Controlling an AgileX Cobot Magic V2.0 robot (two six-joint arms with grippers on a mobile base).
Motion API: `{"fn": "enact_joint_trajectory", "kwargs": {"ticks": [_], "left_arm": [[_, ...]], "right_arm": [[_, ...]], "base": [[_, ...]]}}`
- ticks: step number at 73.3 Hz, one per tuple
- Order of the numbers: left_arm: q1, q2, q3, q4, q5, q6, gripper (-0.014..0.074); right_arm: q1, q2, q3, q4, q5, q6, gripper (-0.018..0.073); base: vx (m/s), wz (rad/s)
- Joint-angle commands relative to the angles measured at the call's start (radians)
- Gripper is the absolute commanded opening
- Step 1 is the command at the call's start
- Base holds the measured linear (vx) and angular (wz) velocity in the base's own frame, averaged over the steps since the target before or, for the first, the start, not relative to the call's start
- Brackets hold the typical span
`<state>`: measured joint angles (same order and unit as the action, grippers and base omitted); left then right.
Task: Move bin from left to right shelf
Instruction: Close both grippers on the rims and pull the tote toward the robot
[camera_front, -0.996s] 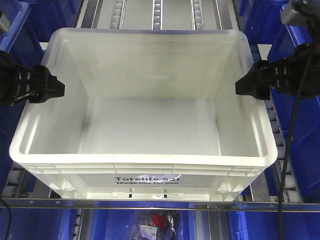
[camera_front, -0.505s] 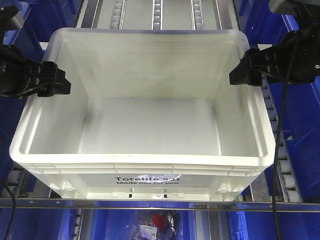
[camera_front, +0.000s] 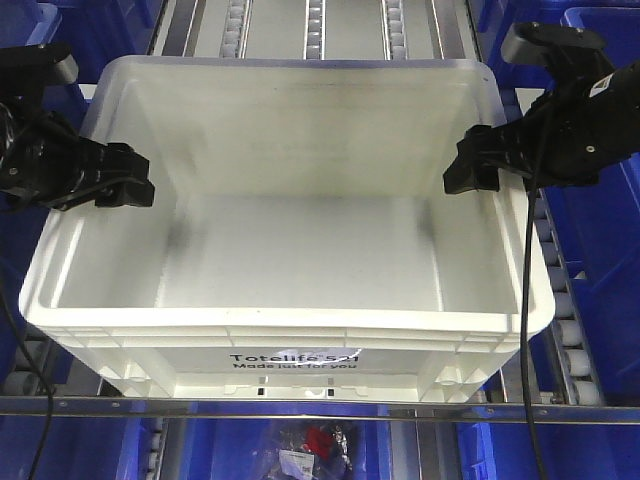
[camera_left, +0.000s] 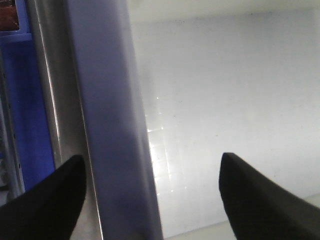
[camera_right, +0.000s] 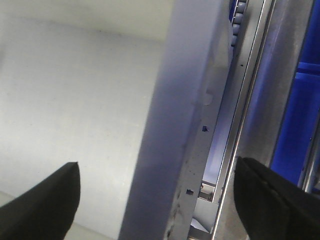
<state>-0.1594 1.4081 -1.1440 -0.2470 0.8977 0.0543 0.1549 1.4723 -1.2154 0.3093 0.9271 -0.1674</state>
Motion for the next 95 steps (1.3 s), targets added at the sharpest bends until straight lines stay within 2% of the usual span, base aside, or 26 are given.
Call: {"fn": "enact_joint_trajectory", "kwargs": {"ticks": [1,71,78,85,95], "left_arm": [[-0.001,-0.021,-0.033,-0.017,-0.048,-0.009,0.0519],[-0.001,-0.016,-0.033,-0.018,-0.056,-0.009,0.0507],[-0.001,-0.016,-0.033,-0.018,-0.056,-0.009,0.0461],[-0.001,-0.016,-0.033,-0.018,-0.056,-0.009,0.0367],[-0.001,-0.016,-0.033,-0.017,-0.059,-0.009,0.0163]], "right_arm": [[-0.001,-0.021,-0.031,0.014,-0.047,-0.007,0.0594],[-0.001,0.029,-0.031,0.017,-0.071,-0.033,0.0580],[-0.001,0.029,-0.031,0.017,-0.071,-0.033,0.0538],[-0.001,0.029,-0.031,0.017,-0.069,-0.033,0.0454],[-0.001,0.029,-0.031,0.018,-0.069,-0.033,0.0246]], "base": [[0.00,0.00],[0.00,0.00],[0.00,0.00],[0.00,0.00],[0.00,0.00]]}}
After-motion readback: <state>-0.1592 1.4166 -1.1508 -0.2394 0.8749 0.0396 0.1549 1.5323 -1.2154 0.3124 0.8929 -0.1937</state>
